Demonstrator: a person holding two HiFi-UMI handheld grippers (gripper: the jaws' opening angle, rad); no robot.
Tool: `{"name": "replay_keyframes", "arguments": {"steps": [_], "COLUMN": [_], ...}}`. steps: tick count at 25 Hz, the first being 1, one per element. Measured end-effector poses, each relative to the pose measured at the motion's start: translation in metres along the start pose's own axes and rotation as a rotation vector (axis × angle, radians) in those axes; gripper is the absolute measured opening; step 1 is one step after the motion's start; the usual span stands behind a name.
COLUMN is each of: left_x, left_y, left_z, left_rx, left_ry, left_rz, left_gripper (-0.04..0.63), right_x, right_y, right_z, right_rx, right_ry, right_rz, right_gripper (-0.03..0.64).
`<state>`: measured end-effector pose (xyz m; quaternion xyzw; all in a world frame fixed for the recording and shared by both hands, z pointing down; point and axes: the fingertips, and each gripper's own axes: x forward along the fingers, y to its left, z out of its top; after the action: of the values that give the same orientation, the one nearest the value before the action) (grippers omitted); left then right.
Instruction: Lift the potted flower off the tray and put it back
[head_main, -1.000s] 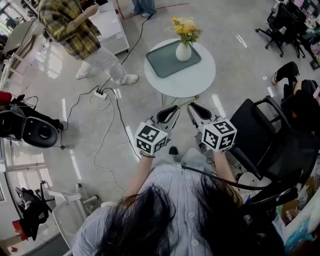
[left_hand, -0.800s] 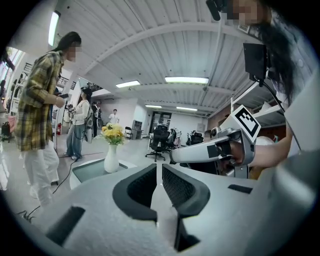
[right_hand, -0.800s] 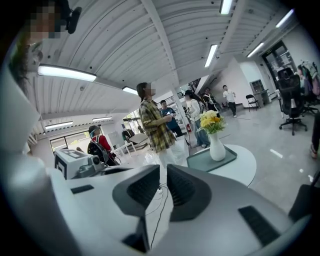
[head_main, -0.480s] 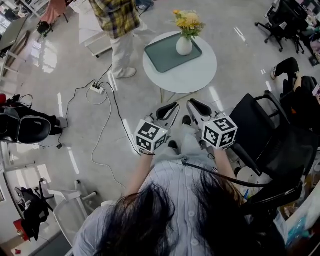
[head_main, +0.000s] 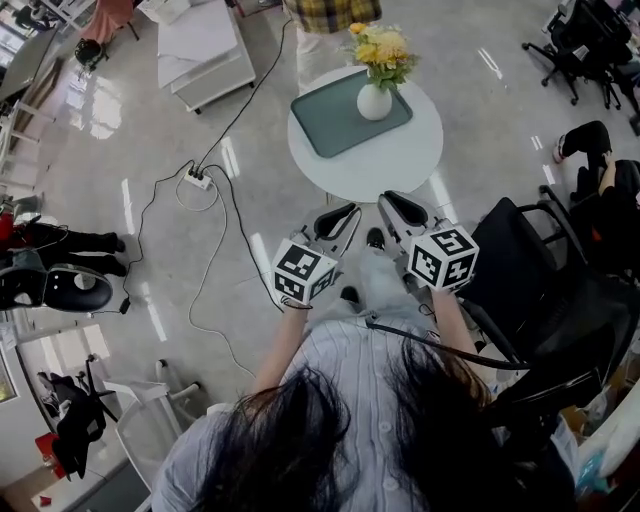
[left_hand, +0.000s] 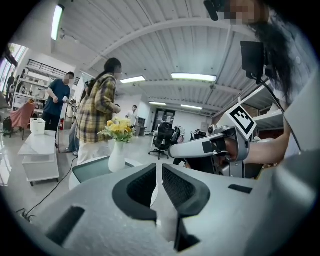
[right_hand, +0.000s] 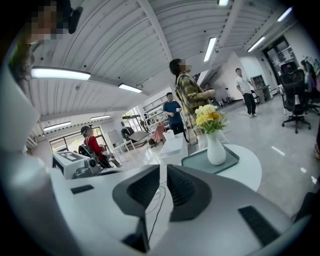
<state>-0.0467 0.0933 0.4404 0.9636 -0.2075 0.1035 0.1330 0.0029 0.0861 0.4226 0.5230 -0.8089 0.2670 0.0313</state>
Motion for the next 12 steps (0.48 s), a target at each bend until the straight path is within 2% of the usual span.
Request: {"name": "replay_keyframes", "arguments": {"steps": [4, 8, 12], "left_x": [0.029, 0.061, 0.086], "left_y": [0.019, 0.041, 0.063], "left_z": [0.010, 0.021, 0.026], "left_rx": [-0.019, -0.004, -0.031], "left_ry": [0.006, 0.017, 0.028], "left_rz": [0.003, 0.030, 0.049], "left_gripper": [0.021, 0.021, 0.021], "right_x": [0.019, 0.039, 0.061], "right_y": [-0.028, -0.060, -0.089], "right_z": [0.013, 0.031, 0.042], "right_rx": [-0.002, -0.012, -0.012], "right_ry": [0.034, 0.058, 0.085], "right_rz": [0.008, 0.014, 0.016], "right_gripper": [0.060, 0.060, 0.060]}}
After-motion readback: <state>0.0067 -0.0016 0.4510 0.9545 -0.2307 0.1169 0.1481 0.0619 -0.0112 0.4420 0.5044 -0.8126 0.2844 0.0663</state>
